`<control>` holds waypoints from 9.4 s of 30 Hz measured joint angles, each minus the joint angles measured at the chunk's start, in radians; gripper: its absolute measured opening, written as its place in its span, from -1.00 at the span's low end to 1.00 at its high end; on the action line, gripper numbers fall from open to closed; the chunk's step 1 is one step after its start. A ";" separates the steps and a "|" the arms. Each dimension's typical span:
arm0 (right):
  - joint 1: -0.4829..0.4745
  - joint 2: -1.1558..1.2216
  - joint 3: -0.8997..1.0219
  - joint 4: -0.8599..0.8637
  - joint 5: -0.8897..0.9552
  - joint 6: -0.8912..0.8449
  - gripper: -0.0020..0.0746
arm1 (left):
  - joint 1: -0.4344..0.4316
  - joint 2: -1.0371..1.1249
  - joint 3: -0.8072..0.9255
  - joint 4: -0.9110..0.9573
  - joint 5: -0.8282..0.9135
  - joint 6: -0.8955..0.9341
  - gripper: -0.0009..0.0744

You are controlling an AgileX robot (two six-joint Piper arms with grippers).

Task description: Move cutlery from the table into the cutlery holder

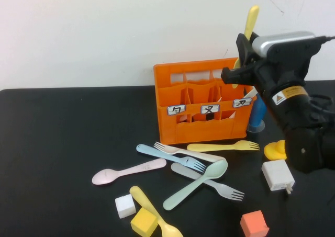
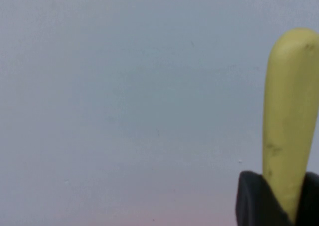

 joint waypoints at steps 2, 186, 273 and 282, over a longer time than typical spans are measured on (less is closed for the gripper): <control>0.000 0.023 -0.004 0.000 -0.026 0.009 -0.57 | 0.000 0.000 0.000 0.000 0.000 0.000 -0.98; 0.178 0.478 -0.906 -0.175 2.207 -1.279 -0.55 | 0.000 0.000 0.000 0.000 0.002 0.000 -0.98; 0.191 -1.054 0.278 -0.069 1.109 -0.451 -0.95 | 0.000 0.000 0.000 0.000 0.002 0.000 -0.98; 0.191 -1.342 0.456 -0.073 1.258 -0.440 -0.95 | 0.000 0.000 0.000 0.000 0.002 0.000 -0.98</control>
